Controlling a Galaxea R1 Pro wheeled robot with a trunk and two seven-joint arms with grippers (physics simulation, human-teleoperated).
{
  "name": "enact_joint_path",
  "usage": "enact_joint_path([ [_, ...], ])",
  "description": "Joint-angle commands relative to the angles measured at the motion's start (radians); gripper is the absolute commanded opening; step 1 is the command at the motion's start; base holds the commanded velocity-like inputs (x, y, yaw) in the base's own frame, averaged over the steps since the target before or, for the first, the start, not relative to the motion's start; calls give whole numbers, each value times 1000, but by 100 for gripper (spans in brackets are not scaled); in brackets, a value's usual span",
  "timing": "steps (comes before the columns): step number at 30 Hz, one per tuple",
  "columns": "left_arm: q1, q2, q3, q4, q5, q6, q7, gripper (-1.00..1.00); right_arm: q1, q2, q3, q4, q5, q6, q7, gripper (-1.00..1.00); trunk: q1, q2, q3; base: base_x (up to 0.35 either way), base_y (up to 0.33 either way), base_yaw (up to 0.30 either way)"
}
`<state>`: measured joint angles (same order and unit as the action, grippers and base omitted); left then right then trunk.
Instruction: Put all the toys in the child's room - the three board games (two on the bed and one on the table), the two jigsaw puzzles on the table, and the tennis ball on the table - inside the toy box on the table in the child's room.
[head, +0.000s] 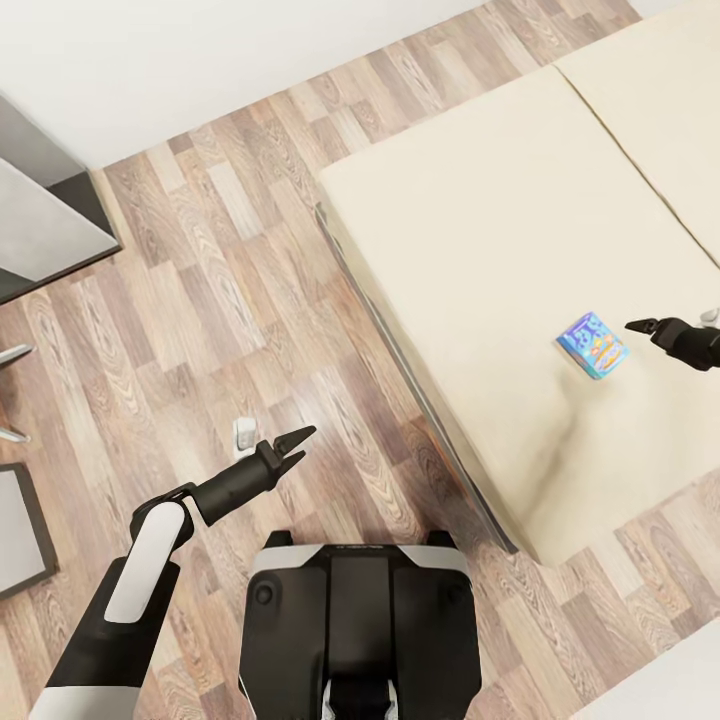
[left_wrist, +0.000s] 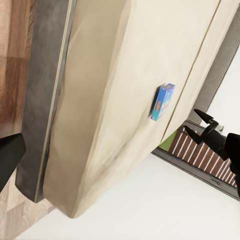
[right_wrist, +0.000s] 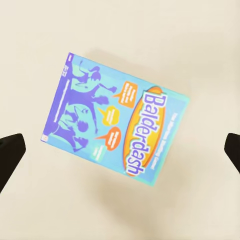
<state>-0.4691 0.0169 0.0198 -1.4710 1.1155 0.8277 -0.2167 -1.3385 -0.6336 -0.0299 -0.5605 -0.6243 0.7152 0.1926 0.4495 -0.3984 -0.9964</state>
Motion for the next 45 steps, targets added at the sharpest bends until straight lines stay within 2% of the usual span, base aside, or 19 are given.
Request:
enact_joint_path([
  [1, 0, 0, 1, 0, -3, 5, -4, 100, -1, 0, -4, -1, 3, 1, 5, 100, 1, -2, -3, 0, 0, 0],
  [5, 0, 0, 2, 1, -5, 5, -4, 100, -1, 2, -4, 0, 2, -31, 4, 100, 1, -2, -9, 0, 0, 0],
  [11, 0, -1, 1, 1, -6, 5, -4, 100, 0, 7, -2, 0, 1, -121, 5, 100, 1, -2, -19, 0, 0, 0],
  [24, 2, -1, 0, -6, -3, 5, -5, 100, 1, 11, -2, 1, 1, -162, 6, 100, 1, -2, -40, 0, 0, 0],
  [30, 13, 2, 8, -68, 3, 19, -2, 100, 3, 10, -7, -4, 0, -164, 20, 100, 1, -2, -48, -14, 0, 0],
  [32, 27, 8, 34, -83, 13, 38, 6, 100, 6, 9, -9, -7, 0, -165, 45, 100, 1, -2, -50, -40, 0, 0],
  [35, 50, 18, 104, -96, 39, 68, 55, 100, 8, 9, -9, -9, 1, -165, 86, 100, 1, -2, -51, -23, 0, 0],
  [39, 88, 24, 198, -111, 93, 122, 204, 100, 10, 7, -9, -10, 2, -164, 116, 100, 1, -2, -52, -11, 0, 0],
  [40, 88, 24, 198, -111, 93, 122, 204, 100, 10, 7, -9, -10, 2, -164, 116, 100, 1, -2, -52, -7, 0, 0],
  [42, 103, 25, 233, -119, 135, 145, 286, 100, 11, 4, -10, -10, 3, -164, 124, 100, 1, -2, -52, -5, 0, 0],
  [45, 117, 27, 264, -127, 184, 164, 387, 100, 12, 2, -10, -10, 3, -162, 132, 100, 1, -2, -53, -3, 0, 0],
])
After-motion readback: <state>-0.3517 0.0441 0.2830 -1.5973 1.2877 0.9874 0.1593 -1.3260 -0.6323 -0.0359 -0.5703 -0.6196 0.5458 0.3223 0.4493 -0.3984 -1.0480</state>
